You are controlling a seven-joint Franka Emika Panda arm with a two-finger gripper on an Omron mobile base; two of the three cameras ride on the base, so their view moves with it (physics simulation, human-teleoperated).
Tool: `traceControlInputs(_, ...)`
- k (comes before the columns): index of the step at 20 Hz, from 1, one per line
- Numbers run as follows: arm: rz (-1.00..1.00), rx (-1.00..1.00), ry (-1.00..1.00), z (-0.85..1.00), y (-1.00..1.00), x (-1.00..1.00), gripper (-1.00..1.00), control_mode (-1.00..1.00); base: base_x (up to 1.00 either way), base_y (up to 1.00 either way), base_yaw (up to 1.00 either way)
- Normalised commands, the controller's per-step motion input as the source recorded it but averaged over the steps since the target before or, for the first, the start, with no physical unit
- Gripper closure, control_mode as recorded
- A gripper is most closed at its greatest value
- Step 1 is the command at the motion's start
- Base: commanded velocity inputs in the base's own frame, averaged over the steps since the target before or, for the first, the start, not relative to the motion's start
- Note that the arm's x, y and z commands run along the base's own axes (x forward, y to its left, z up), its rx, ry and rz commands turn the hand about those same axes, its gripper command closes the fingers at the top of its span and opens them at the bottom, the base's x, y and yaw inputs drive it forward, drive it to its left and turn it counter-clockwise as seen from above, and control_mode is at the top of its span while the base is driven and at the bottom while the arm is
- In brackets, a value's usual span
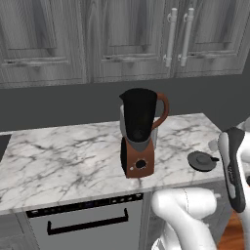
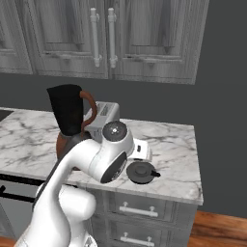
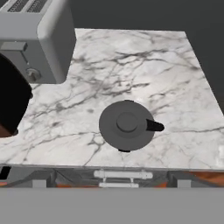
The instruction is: Open the blender lid, put the pear in the blender, close the lid, and start the blender.
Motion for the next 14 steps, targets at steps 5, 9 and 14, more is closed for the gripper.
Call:
traceControlInputs(5,0.12,0.0,0.02,-0.17,-0.41,0.28,-1.0,-1.0,0.0,0.0,0.0)
traceControlInputs(9,0.03,0.0,0.12,-0.36,-0.05,0.4,-1.0,-1.0,0.0,0.0,0.0)
traceControlInputs(14,0.0,-0.06,0.22,-0.53,0.12,0.43,-1.0,-1.0,0.0,0.0,0.0)
